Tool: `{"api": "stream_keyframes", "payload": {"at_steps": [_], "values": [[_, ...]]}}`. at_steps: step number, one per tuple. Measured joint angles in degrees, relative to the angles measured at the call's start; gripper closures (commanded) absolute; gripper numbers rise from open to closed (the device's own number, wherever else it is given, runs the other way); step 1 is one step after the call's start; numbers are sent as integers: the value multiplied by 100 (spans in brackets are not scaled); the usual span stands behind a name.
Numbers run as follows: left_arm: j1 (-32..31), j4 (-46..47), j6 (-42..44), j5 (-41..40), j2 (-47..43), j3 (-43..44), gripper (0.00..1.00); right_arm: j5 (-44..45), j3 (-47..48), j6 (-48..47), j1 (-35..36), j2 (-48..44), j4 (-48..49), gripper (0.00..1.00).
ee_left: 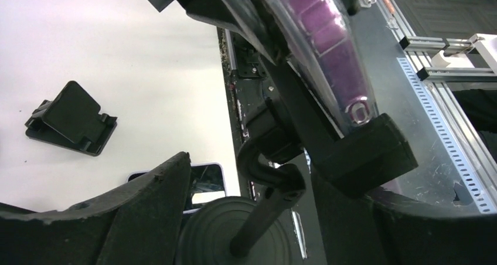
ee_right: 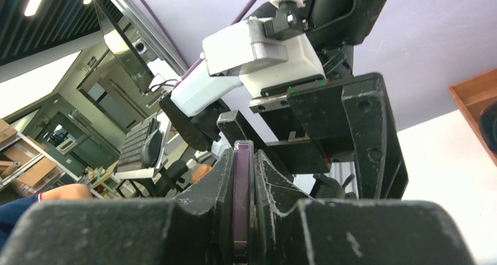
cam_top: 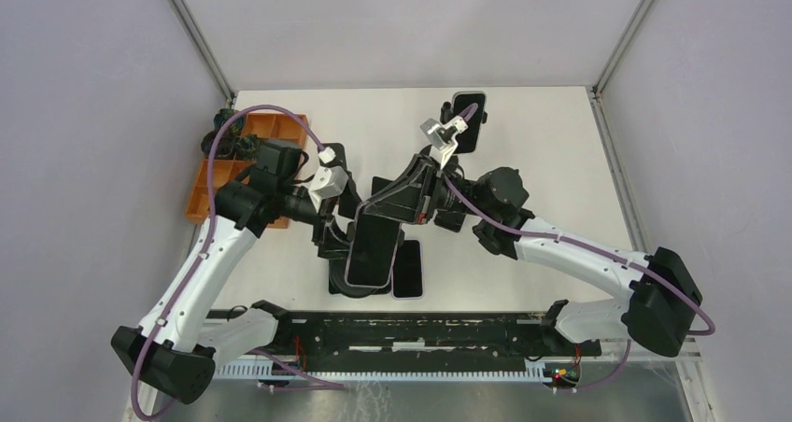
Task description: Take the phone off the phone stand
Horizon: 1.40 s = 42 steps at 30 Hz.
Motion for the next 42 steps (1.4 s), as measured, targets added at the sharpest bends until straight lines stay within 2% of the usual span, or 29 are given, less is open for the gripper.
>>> {"api": "stream_keyframes", "payload": {"at_steps": [3, 6, 8, 10, 11, 12, 15, 17, 23, 29, 31, 38, 39, 42], "values": [[-9, -4, -24, 48, 0, -2, 35, 166, 20, -4, 42, 28, 133, 100], [-20, -24, -72, 138, 0, -2, 51, 308, 20, -26, 57, 28, 234, 100], [-24, -44, -98, 181, -4, -2, 66, 398, 20, -24, 57, 28, 275, 100], [-26, -74, -227, 199, 20, 9, 89, 409, 7, -13, 111, 28, 350, 100], [-22, -109, -293, 179, 42, 13, 97, 385, -24, 0, 168, 28, 389, 100], [-24, -103, -299, 186, 76, 28, 98, 389, -70, 26, 212, 28, 404, 100], [-28, -144, -221, 118, 203, 142, 98, 470, -243, 26, 286, 13, 507, 82], [-31, -433, -96, 81, 348, 295, 98, 472, -284, 13, 251, -24, 498, 76], [-55, -1733, 1143, 11, 872, 890, 98, 400, -518, -173, 142, -426, 125, 46], [-55, -2702, 2024, 7, 1137, 1104, 98, 63, -603, -549, 0, -693, -553, 33], [-55, -2852, 2138, 4, 1134, 1128, 98, -72, -603, -706, -20, -745, -791, 32], [-55, -3001, 2223, -136, 1132, 1207, 98, -595, -260, -1093, 17, -588, -1425, 43], [-55, -3003, 2223, -162, 1132, 1207, 98, -636, -192, -1117, 46, -531, -1447, 46], [-55, -2975, 2179, -286, 1132, 1207, 98, -734, 59, -1193, 223, -297, -1510, 67]]}}
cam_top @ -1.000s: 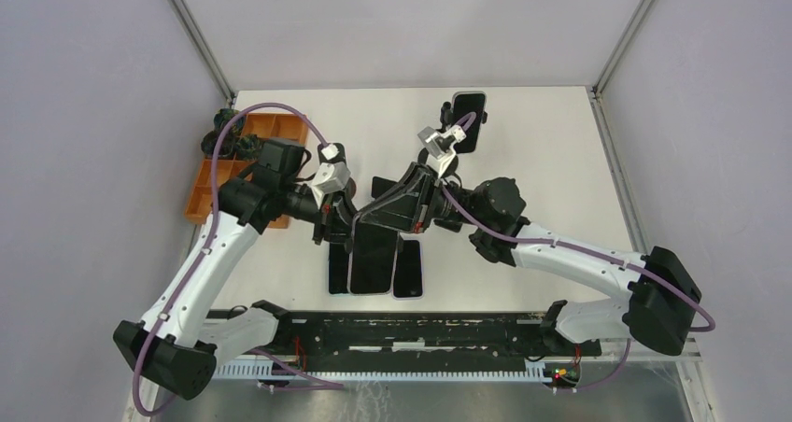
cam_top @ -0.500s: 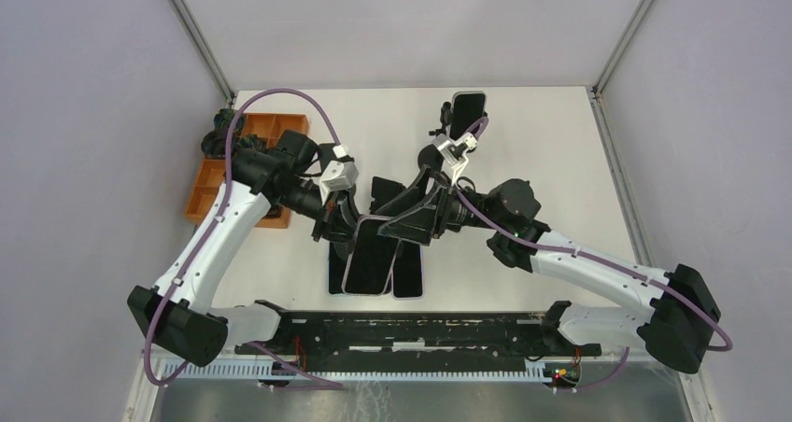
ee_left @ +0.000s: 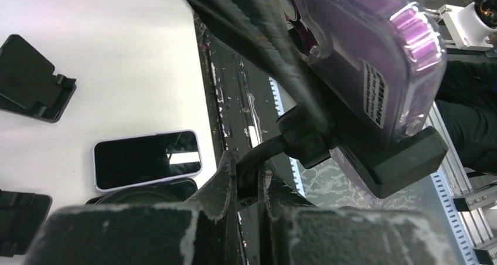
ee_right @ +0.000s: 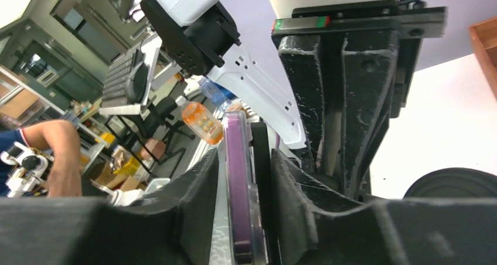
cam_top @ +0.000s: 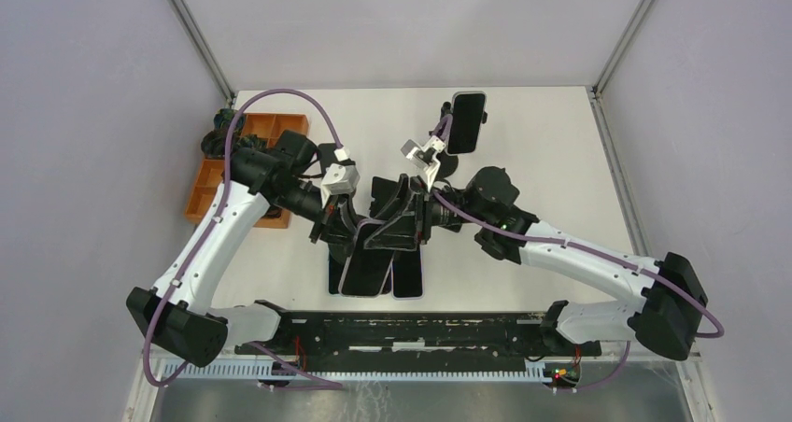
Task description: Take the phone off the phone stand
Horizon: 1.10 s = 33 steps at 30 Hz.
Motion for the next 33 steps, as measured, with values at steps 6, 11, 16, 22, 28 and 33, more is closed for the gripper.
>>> {"api": "stream_keyframes", "payload": {"at_steps": [6, 11, 16, 22, 28, 33], "values": [[-13, 116, -391, -243, -61, -11, 98, -66, 170, -83, 103, 229, 68, 100], [-11, 356, -588, -254, -192, -63, 98, -74, 199, -107, -17, 184, 42, 100], [-15, 667, -601, -245, -240, -197, 98, -116, 197, -72, -203, 120, -70, 100], [-39, 850, -365, -295, -402, -442, 98, -133, 22, 177, -271, 87, 142, 100], [-57, 715, 26, -551, -684, -647, 98, -46, 7, 415, -422, 72, 450, 100], [-61, 485, 177, -785, -811, -824, 98, -4, 4, 485, -667, -81, 682, 100]]}}
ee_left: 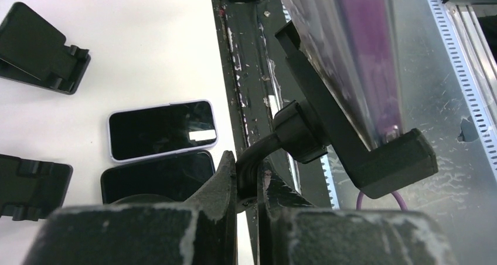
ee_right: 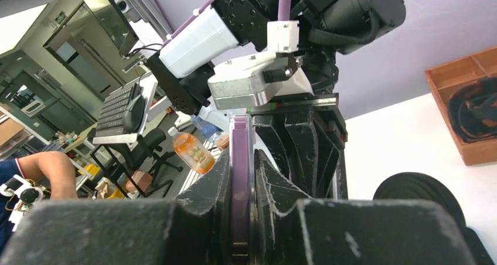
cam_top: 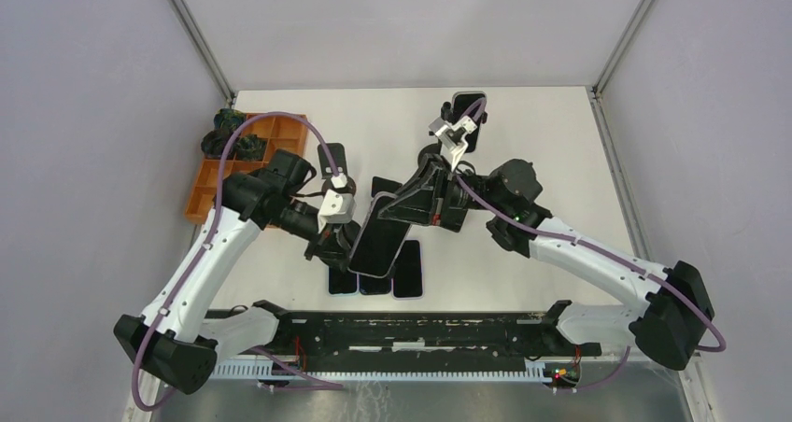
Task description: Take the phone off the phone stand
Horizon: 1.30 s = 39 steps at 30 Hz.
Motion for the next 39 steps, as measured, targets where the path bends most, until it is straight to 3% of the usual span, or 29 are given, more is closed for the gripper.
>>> {"api": "stream_keyframes", "payload": {"at_steps": [14, 17, 22, 27, 33, 39], "values": [[-9, -448, 407, -719, -210, -223, 98, 216, -72, 216, -450, -595, 330, 100], [-9, -448, 428, -730, -212, -223, 98, 133, 7, -142, -658, -809, -490, 100], [-9, -402, 378, -726, -212, -155, 98, 192, 142, -1224, -1032, -1252, -2717, 100], [-7, -212, 164, -682, -195, 133, 98, 343, -286, -1982, -1128, -1563, -4498, 100], [-7, -103, 55, -640, -98, 280, 98, 455, -1224, -2483, -1128, -1222, -5768, 100], [-7, -103, -9, -603, -81, 282, 98, 627, -1519, -2887, -1139, -461, -5965, 100]]}}
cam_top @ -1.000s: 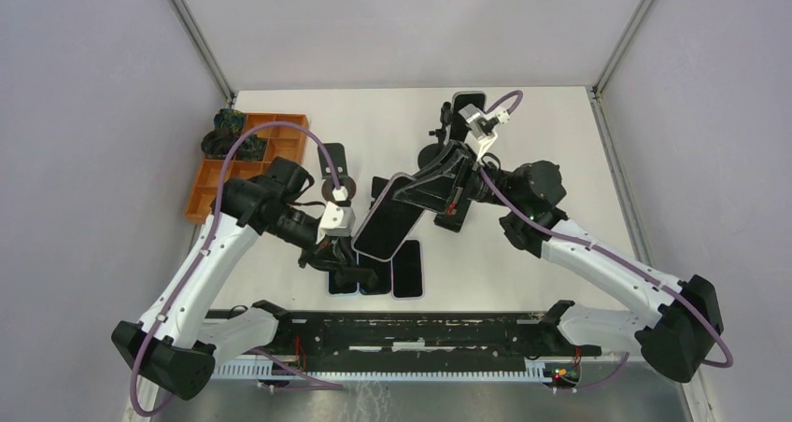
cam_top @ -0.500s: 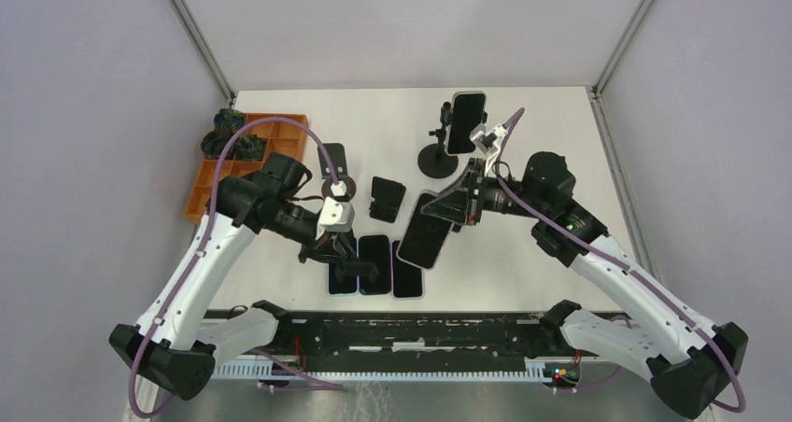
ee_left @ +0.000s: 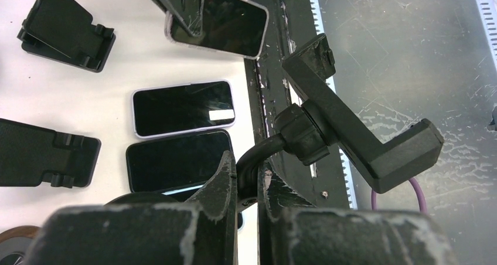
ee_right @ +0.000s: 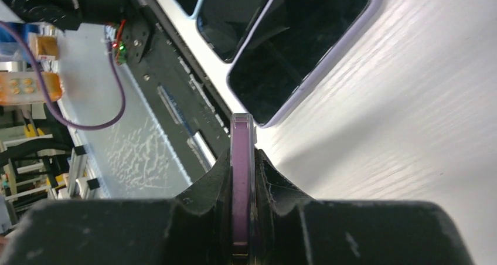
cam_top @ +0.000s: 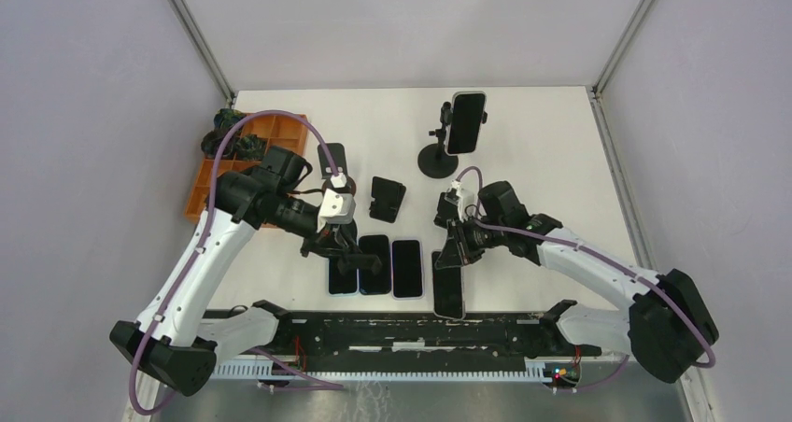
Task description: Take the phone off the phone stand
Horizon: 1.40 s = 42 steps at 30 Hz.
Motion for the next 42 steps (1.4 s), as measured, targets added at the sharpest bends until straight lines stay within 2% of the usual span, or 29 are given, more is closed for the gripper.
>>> {"api": "stream_keyframes", "payload": {"at_steps": [6, 12, 14, 16, 19, 26, 35, 42], "values": [[0, 0, -7, 57, 0, 0, 98, 199, -212, -166, -208, 577, 815, 99], [0, 0, -7, 98, 0, 0, 98, 223, -341, -72, -343, 970, 1493, 71], [0, 0, -7, 101, 0, 0, 98, 358, -343, -109, -337, 1056, 1672, 59], [0, 0, -7, 98, 0, 0, 98, 564, -345, -144, -345, 1119, 1834, 52], [0, 2, -7, 101, 0, 0, 98, 868, -350, -181, -374, 1147, 2002, 37], [0, 0, -7, 103, 2, 2, 98, 1469, -382, -205, -378, 922, 2074, 16], [0, 160, -170, 155, 83, 136, 98, 1923, -243, -216, -378, -87, 1812, 11], [4, 1139, -1182, 203, 605, 852, 98, 1912, 146, -184, -378, -802, 1464, 9]]}}
